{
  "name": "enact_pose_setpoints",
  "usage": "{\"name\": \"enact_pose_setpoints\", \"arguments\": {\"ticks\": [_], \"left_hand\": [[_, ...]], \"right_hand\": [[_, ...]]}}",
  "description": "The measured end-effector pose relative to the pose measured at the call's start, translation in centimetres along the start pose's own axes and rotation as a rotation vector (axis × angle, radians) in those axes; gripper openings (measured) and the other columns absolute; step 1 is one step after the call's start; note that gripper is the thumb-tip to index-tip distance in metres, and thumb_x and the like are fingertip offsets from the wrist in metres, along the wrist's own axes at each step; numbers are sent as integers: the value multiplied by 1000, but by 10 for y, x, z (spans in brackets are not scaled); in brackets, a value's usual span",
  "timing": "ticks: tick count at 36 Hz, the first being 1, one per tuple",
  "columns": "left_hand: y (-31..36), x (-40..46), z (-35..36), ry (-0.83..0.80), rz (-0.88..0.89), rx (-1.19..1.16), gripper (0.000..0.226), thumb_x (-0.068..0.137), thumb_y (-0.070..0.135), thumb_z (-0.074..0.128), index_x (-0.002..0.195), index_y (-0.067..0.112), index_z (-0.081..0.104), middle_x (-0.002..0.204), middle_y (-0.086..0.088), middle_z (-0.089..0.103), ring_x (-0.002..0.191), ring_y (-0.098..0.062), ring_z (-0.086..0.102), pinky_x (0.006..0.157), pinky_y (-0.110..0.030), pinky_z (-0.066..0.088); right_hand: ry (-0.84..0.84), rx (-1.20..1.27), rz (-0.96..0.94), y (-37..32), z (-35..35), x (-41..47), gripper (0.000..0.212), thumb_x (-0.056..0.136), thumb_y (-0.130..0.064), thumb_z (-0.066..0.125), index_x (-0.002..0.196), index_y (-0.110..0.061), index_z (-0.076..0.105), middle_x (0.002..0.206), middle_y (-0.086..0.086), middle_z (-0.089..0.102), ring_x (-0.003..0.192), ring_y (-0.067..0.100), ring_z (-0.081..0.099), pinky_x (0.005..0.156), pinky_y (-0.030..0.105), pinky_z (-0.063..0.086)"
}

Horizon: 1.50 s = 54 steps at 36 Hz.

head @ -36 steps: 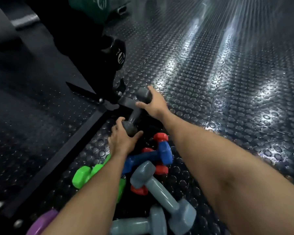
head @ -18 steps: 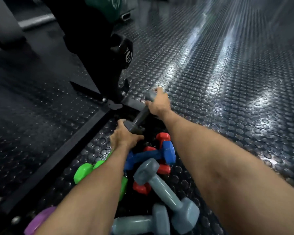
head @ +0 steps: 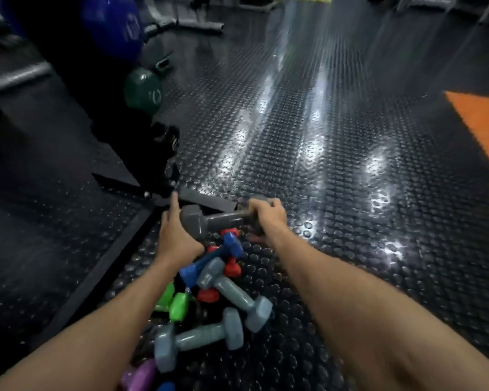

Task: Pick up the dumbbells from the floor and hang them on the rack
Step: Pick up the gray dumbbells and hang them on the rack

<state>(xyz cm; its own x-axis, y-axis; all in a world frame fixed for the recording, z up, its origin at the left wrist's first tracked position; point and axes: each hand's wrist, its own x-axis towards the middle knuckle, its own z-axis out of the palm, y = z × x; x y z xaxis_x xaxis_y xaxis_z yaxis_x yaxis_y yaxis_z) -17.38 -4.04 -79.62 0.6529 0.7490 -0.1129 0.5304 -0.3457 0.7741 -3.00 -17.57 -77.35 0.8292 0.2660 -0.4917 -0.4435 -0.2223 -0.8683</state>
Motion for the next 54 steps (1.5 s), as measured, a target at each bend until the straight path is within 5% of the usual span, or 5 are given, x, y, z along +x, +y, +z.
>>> {"name": "enact_pose_setpoints", "arguments": {"ticks": [8, 13, 24, 47, 54], "left_hand": [[144, -59, -82, -207, -388, -497, 82, 67, -25, 44, 131, 25, 51, 93, -14, 60, 76, -27, 53, 55, -29, 42], [254, -97, -144, -249, -678, -903, 13, 54, 21, 61, 57, 13, 50, 57, -11, 43, 49, -23, 44, 58, -31, 39], [468, -121, -245, -149, -924, -860, 57, 87, 58, 61, 121, 12, 60, 94, -10, 66, 77, -31, 65, 64, -43, 58], [596, 54, -313, 208, -934, -1067, 46, 79, 58, 68, 81, 12, 66, 70, -9, 66, 53, -26, 61, 51, -33, 54], [588, 107, -309, 445, -1054, -1210, 46, 81, 57, 69, 97, 14, 65, 97, -11, 67, 83, -31, 64, 71, -43, 58]], "right_hand": [[169, 45, 157, -107, -48, -123, 45, 62, -26, 71, 103, -22, 55, 99, 10, 62, 79, 24, 63, 44, 39, 57], [120, -3, 199, -195, -85, -184, 45, 61, -25, 71, 104, -23, 57, 101, 8, 59, 87, 25, 59, 50, 45, 60], [25, 46, 307, -415, -156, -295, 45, 71, -13, 73, 110, -23, 53, 105, 13, 62, 97, 30, 63, 72, 52, 60], [-206, -191, 293, -678, -62, -155, 27, 76, -32, 71, 95, -22, 55, 112, 13, 62, 97, 37, 64, 65, 57, 58], [-390, -405, 282, -702, -2, -87, 28, 76, -45, 69, 96, -29, 58, 112, 9, 59, 100, 34, 61, 70, 57, 59]]}}
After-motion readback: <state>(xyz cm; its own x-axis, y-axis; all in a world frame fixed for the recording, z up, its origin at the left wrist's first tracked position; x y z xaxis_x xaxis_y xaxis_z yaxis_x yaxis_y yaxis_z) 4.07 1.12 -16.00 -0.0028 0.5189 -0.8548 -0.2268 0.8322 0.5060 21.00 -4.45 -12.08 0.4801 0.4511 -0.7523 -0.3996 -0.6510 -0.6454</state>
